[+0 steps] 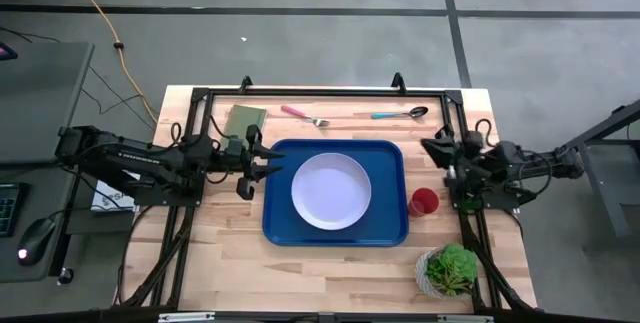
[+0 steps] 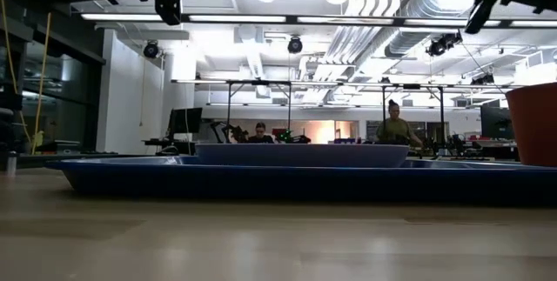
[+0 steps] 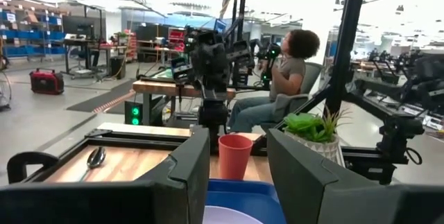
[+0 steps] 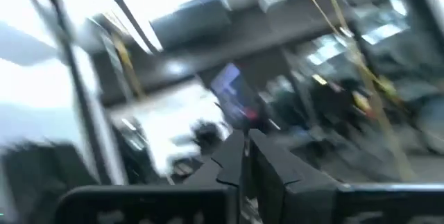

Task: Pick and place plate/cup/fork/spoon on tray
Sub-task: Put the red cup on the blue serving tray to the top right of the purple plate

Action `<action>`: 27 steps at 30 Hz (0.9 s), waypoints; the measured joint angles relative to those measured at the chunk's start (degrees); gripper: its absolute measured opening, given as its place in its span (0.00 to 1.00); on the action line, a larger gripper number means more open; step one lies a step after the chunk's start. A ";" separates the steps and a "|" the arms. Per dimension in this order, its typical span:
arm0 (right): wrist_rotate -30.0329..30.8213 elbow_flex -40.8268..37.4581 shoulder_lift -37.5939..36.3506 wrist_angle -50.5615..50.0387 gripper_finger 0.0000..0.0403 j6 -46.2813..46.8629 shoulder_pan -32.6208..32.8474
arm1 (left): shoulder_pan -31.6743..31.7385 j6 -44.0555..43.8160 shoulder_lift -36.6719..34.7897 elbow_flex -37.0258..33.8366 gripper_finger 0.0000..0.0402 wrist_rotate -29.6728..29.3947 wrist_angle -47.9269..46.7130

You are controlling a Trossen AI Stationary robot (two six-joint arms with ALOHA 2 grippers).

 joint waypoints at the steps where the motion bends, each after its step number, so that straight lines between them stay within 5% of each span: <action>1: 2.28 2.65 1.82 -6.51 0.10 0.61 0.00 | -0.01 -0.01 0.00 0.00 0.31 0.01 -0.11; 6: 7.40 20.50 12.27 -47.21 0.28 13.45 0.00 | -0.01 -0.18 0.00 0.00 0.31 0.00 -0.75; 13: -8.38 36.97 28.07 -88.00 0.43 38.33 0.00 | -0.01 -1.00 0.02 0.02 0.31 0.01 -1.88; 18: -16.92 35.69 33.65 -92.26 0.43 44.93 0.00 | -0.01 -1.00 0.02 0.02 0.31 0.01 -1.86; 27: -22.64 32.78 37.57 -90.25 0.43 44.35 0.02 | -0.01 -0.97 0.02 0.02 0.31 0.00 -1.86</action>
